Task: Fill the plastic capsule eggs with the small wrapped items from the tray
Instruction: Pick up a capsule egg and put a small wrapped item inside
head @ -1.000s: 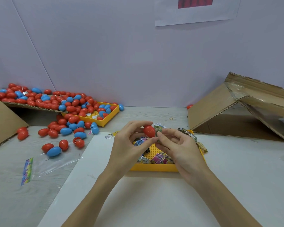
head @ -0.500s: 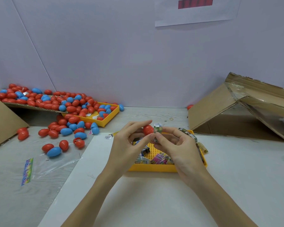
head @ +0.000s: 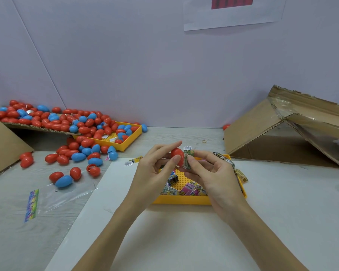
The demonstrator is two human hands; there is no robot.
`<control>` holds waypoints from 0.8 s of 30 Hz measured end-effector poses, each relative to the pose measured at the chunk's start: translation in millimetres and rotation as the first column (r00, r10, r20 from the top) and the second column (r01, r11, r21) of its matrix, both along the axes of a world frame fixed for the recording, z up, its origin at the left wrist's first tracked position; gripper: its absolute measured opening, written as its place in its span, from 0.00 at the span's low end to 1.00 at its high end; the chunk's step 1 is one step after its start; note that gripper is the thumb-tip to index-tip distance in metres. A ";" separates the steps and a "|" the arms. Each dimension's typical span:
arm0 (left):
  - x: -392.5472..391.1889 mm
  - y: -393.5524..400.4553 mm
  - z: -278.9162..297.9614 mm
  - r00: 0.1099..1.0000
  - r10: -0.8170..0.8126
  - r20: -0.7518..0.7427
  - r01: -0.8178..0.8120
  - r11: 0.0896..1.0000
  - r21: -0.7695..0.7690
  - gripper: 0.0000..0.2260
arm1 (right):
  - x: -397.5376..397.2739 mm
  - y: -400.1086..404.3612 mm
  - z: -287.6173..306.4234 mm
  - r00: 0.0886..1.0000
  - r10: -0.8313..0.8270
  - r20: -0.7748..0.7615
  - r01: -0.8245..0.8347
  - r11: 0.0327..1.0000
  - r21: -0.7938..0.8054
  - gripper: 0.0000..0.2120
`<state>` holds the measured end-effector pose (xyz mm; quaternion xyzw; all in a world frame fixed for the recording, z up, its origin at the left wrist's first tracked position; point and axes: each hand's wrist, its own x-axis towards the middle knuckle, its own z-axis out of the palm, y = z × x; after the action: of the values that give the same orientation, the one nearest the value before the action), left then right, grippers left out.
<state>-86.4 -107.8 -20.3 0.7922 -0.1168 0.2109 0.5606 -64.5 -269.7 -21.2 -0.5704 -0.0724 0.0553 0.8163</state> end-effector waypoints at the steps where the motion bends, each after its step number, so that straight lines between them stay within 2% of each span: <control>1: -0.1 0.1 0.1 1.000 -0.006 -0.006 0.006 1.000 0.006 0.19 | 0.1 0.2 -0.5 1.000 -0.003 -0.002 0.003 1.000 0.003 0.12; 7: -1.8 -1.3 1.4 0.999 -0.028 -0.023 0.029 0.999 0.017 0.18 | 0.1 -0.7 -1.4 0.999 0.035 0.002 -0.034 0.999 -0.019 0.11; 16: -2.6 -1.1 2.3 0.998 -0.030 -0.060 0.023 0.993 -0.113 0.18 | 0.5 -0.2 -3.6 0.996 0.008 -0.094 -0.004 0.999 0.043 0.08; 24: -3.5 -0.9 4.6 0.995 -0.044 -0.090 0.034 0.994 -0.109 0.18 | 1.7 -1.2 -4.4 0.995 0.009 -0.104 -0.006 1.000 0.027 0.08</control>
<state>-89.9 -108.7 -15.7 0.7676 -0.0947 0.1692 0.6109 -62.9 -270.9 -25.6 -0.5555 -0.0327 0.0868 0.8263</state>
